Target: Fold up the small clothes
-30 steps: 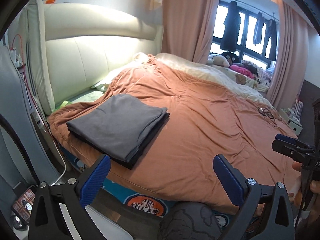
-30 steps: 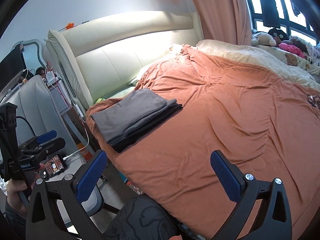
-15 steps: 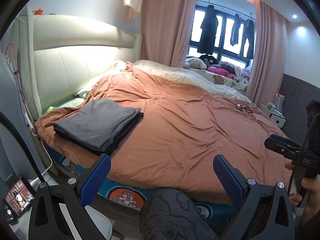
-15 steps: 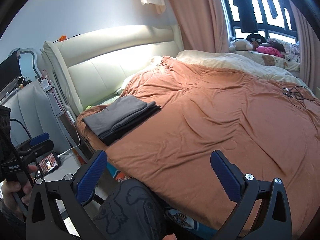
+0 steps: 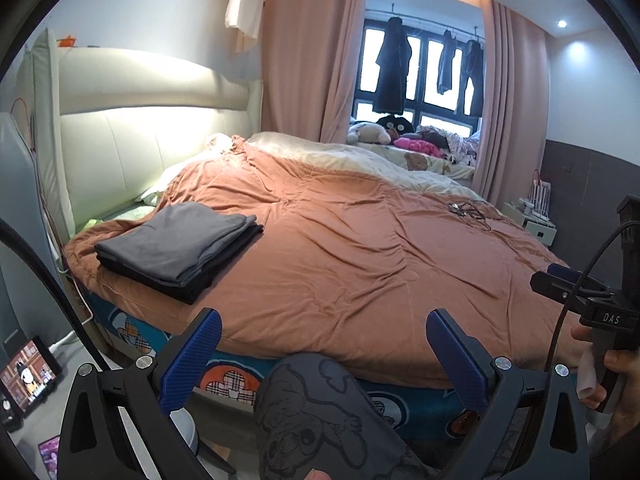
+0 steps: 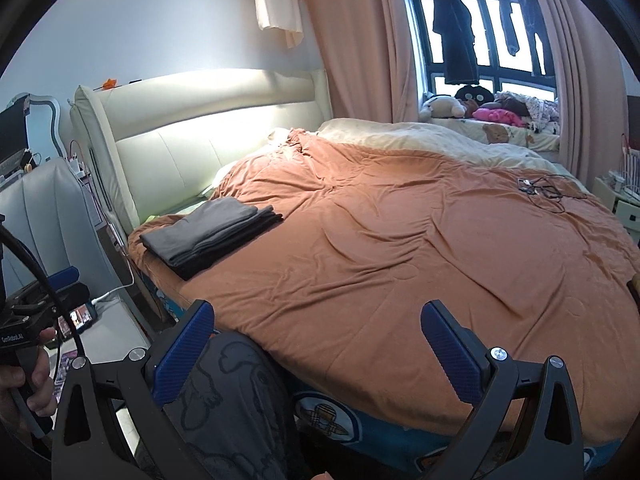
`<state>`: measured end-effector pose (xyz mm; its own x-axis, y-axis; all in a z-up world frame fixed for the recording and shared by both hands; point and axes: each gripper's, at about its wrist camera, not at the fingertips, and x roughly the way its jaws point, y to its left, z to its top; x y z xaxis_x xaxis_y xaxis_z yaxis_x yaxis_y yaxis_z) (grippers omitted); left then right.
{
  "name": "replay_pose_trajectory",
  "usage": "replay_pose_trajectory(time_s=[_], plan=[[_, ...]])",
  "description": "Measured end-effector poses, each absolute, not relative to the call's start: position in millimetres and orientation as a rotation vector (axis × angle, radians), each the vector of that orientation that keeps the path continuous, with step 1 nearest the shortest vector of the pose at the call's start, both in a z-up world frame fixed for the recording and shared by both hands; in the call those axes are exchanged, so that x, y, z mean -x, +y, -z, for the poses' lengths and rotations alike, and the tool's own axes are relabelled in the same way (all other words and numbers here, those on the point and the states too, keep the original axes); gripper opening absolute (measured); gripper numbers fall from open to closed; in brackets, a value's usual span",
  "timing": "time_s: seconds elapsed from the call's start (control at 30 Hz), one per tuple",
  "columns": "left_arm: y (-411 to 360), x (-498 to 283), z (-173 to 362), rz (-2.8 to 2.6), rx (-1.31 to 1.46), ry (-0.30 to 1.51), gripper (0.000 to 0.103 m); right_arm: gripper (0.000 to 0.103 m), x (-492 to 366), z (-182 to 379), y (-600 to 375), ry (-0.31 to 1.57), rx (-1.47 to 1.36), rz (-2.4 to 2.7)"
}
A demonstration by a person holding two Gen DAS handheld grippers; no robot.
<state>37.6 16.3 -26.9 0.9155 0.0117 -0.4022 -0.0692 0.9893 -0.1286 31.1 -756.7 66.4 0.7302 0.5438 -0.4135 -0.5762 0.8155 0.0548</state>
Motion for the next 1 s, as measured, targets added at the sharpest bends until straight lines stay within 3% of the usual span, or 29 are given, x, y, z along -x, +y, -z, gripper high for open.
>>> replay_pose_trajectory(time_s=[1.0], plan=[[24, -26, 38, -0.055, 0.145, 0.411, 0.103, 0.103, -22, -44, -756, 0.456, 0.079, -0.538]])
